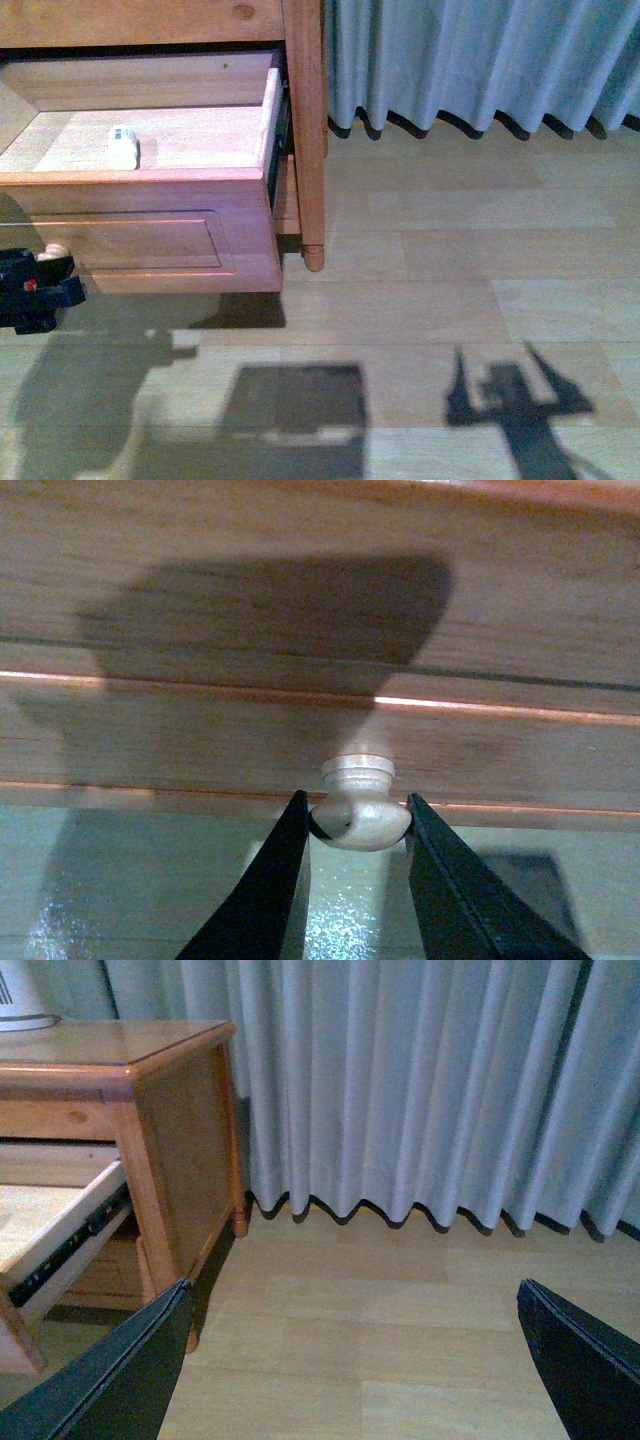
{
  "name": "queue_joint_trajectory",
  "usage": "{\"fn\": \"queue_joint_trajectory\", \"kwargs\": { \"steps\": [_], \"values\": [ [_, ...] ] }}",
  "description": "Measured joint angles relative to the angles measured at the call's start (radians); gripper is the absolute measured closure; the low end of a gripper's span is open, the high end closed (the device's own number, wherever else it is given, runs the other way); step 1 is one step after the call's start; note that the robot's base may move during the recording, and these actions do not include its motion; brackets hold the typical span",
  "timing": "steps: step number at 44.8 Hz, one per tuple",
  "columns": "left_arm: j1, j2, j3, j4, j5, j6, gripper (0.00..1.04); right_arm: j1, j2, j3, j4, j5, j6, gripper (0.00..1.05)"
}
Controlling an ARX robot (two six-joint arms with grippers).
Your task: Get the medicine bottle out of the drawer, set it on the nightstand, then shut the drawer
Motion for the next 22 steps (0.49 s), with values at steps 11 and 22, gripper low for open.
{"fn": "queue_joint_trajectory", "kwargs": {
  "steps": [11,22],
  "values": [
    [-0.030,-0.065,-0.080,-0.006,-0.019,-0.062,0.67,0.000,0.000,0.000,0.000,0.000,0.000,0.07],
    [-0.047,-0.169,-0.156,-0.079,-0.010,-0.114,0.30,0.000,0.000,0.000,0.000,0.000,0.000,0.07]
  ]
}}
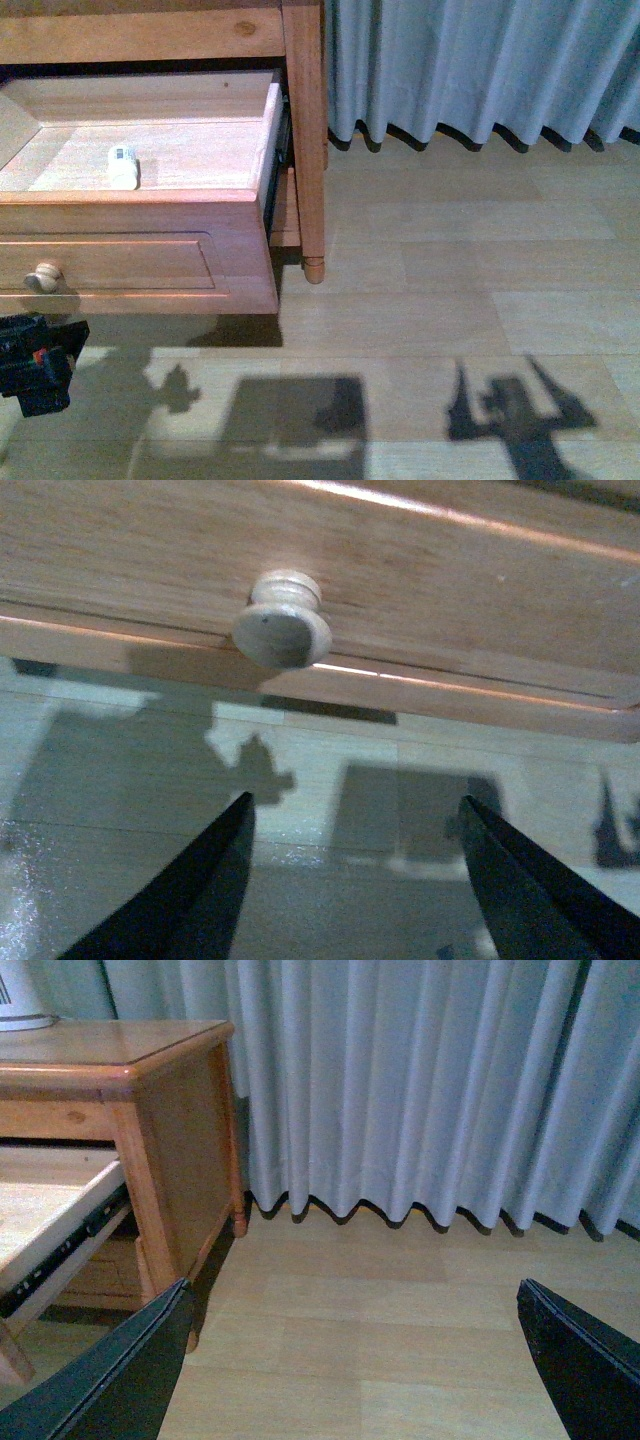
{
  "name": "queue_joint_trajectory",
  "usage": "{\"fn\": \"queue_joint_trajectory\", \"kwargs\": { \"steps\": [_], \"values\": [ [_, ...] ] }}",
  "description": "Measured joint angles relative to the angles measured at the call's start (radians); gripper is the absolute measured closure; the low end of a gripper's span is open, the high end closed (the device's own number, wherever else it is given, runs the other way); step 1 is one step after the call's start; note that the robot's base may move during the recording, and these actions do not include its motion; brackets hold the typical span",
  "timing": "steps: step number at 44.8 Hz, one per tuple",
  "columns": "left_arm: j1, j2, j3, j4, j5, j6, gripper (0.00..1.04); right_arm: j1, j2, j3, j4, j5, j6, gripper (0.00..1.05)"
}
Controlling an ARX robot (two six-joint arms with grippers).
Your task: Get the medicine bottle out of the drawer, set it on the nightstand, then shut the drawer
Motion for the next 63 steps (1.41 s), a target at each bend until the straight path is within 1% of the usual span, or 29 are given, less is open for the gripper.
{"fn": "queue_joint_trajectory", "kwargs": {
  "steps": [7,8,11,14,21,25,32,36,40,47,48,50,51,52,54,58,63],
  "values": [
    [0.032,-0.135,-0.013,-0.107,0.011,-0.007,0.06,0.000,0.000,0.000,0.000,0.000,0.000,0.07],
    [0.039,-0.160,-0.014,-0.131,0.015,-0.007,0.05,0.000,0.000,0.000,0.000,0.000,0.000,0.07],
    [0.056,-0.235,-0.015,-0.201,0.021,-0.009,0.07,0.000,0.000,0.000,0.000,0.000,0.000,0.07],
    [0.073,-0.325,-0.015,-0.282,0.032,-0.012,0.07,0.000,0.000,0.000,0.000,0.000,0.000,0.07],
    [0.106,-0.597,-0.001,-0.537,0.071,-0.016,0.06,0.000,0.000,0.000,0.000,0.000,0.000,0.07],
    [0.115,-0.855,0.056,-0.798,0.105,-0.035,0.06,0.000,0.000,0.000,0.000,0.000,0.000,0.07],
    [0.108,-1.108,0.156,-1.083,0.150,-0.067,0.06,0.000,0.000,0.000,0.000,0.000,0.000,0.07],
    [0.090,-1.238,0.228,-1.254,0.178,-0.117,0.06,0.000,0.000,0.000,0.000,0.000,0.000,0.07],
    [0.077,-1.332,0.280,-1.363,0.204,-0.160,0.06,0.000,0.000,0.000,0.000,0.004,0.000,0.07],
    [0.047,-1.426,0.325,-1.424,0.194,-0.203,0.06,0.000,0.000,0.000,0.000,0.004,0.000,0.07],
    [0.001,-1.455,0.312,-1.366,0.076,-0.163,0.11,0.000,0.000,0.000,0.000,0.004,0.000,0.07],
    [-0.070,-1.493,0.267,-1.248,-0.086,-0.068,0.20,0.000,0.000,0.000,0.000,0.003,0.000,0.07],
    [-0.088,-1.512,0.248,-1.212,-0.137,-0.031,0.23,0.000,0.000,0.000,0.000,0.003,0.000,0.07],
    [-0.089,-1.529,0.231,-1.187,-0.155,0.002,0.27,0.000,0.000,0.000,0.000,0.003,0.000,0.07],
    [-0.062,-1.551,0.206,-1.159,-0.135,0.037,0.32,0.000,0.000,0.000,0.000,0.003,0.000,0.07],
    [0.015,-1.585,0.139,-1.129,-0.119,0.104,0.46,0.000,0.000,0.000,-0.001,0.002,0.000,0.07],
    [0.029,-1.611,0.069,-1.110,-0.114,0.136,0.62,0.000,0.000,0.000,0.000,0.002,0.000,0.07]
  ]
}}
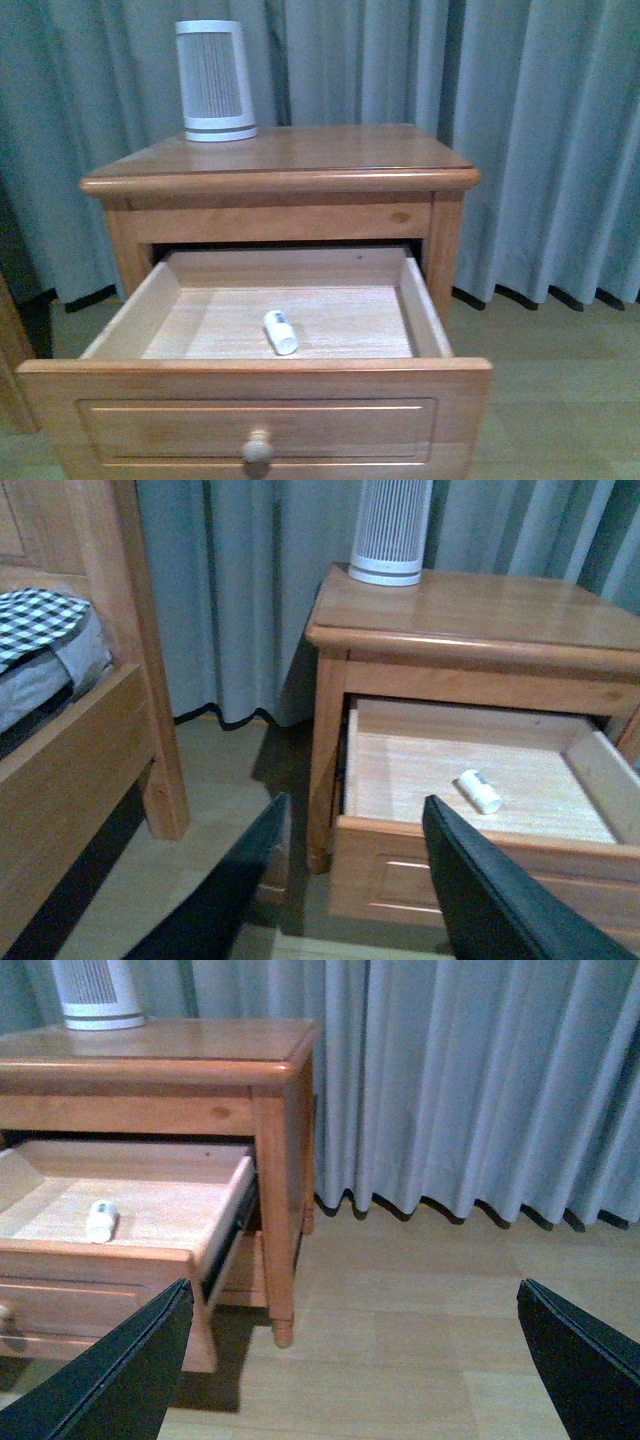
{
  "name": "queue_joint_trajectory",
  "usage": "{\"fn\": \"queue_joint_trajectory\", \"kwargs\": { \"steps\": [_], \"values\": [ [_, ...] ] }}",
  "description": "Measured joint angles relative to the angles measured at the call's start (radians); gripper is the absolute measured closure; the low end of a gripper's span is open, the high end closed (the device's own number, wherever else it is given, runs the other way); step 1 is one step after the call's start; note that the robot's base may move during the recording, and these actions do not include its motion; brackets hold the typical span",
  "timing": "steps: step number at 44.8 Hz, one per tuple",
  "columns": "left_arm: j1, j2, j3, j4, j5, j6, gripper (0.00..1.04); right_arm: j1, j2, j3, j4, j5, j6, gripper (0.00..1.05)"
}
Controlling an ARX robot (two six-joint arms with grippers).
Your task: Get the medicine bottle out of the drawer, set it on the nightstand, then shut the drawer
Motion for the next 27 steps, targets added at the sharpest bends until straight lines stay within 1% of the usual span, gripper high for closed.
{"fn": "queue_joint_trajectory", "kwargs": {
  "steps": [9,11,21,27],
  "values": [
    [0.002,-0.054,-0.080,0.034,0.002,0.019,0.92,0.000,-0.001,0.000,0.000,-0.003,0.000,0.07],
    [0.003,-0.069,-0.103,0.042,0.005,0.020,1.02,0.000,-0.001,0.000,0.000,-0.002,0.000,0.07],
    [0.005,-0.124,-0.188,0.067,-0.003,0.024,1.01,-0.001,0.000,0.000,-0.001,-0.010,0.000,0.07],
    [0.005,-0.140,-0.207,0.073,0.000,0.025,1.01,-0.001,-0.001,0.000,-0.001,-0.008,0.000,0.07]
  ]
}}
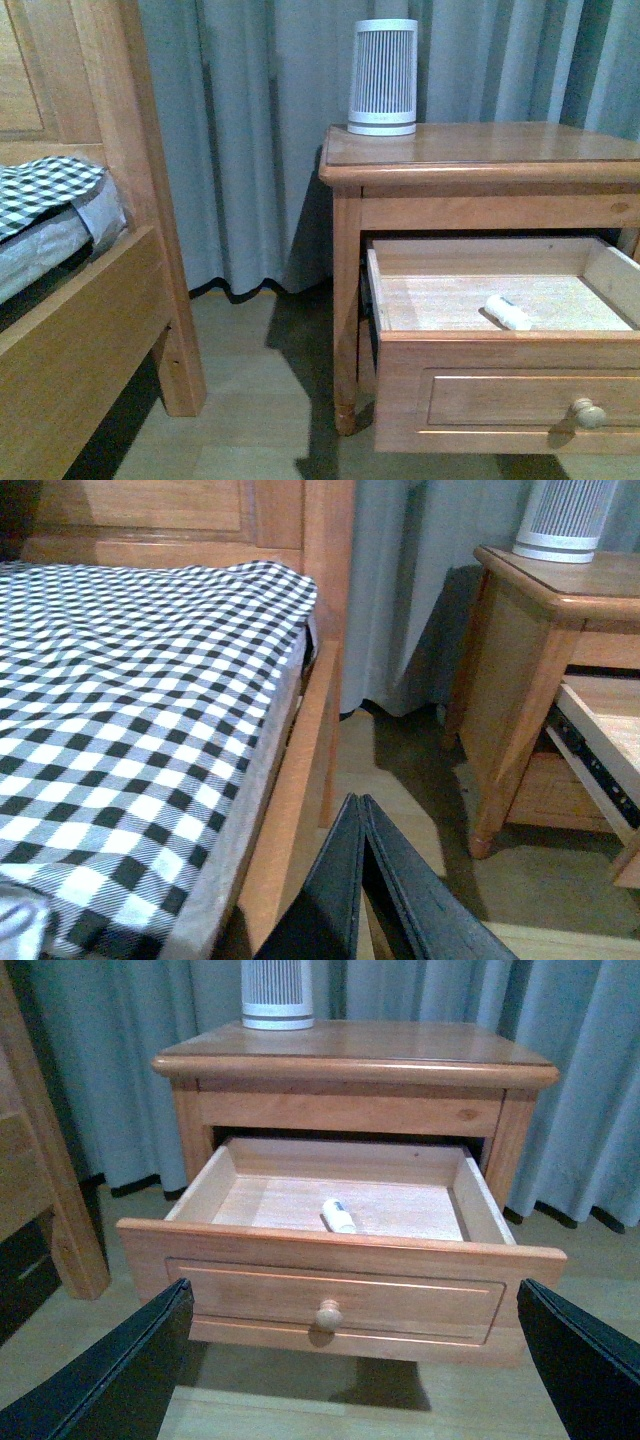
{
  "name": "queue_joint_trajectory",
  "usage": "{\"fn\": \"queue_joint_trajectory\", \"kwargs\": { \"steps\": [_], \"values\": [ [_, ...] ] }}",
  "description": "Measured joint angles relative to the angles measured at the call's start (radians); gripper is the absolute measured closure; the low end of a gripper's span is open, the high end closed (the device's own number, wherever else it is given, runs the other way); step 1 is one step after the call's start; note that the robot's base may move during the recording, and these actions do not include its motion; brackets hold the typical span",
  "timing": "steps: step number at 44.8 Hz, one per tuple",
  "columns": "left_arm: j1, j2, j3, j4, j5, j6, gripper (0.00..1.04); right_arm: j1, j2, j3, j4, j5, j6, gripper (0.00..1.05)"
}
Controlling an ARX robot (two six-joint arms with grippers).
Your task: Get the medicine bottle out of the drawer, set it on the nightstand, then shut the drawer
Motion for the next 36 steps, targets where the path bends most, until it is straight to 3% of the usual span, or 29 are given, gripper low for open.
{"fn": "queue_joint_trajectory", "kwargs": {
  "steps": [31,36],
  "values": [
    [0.001,-0.079,-0.095,0.015,0.004,0.002,1.01,0.000,0.000,0.000,0.000,0.009,0.000,0.07],
    [0.001,-0.082,-0.095,0.015,0.004,0.002,0.76,0.000,0.000,0.000,0.000,0.009,0.000,0.07]
  ]
}}
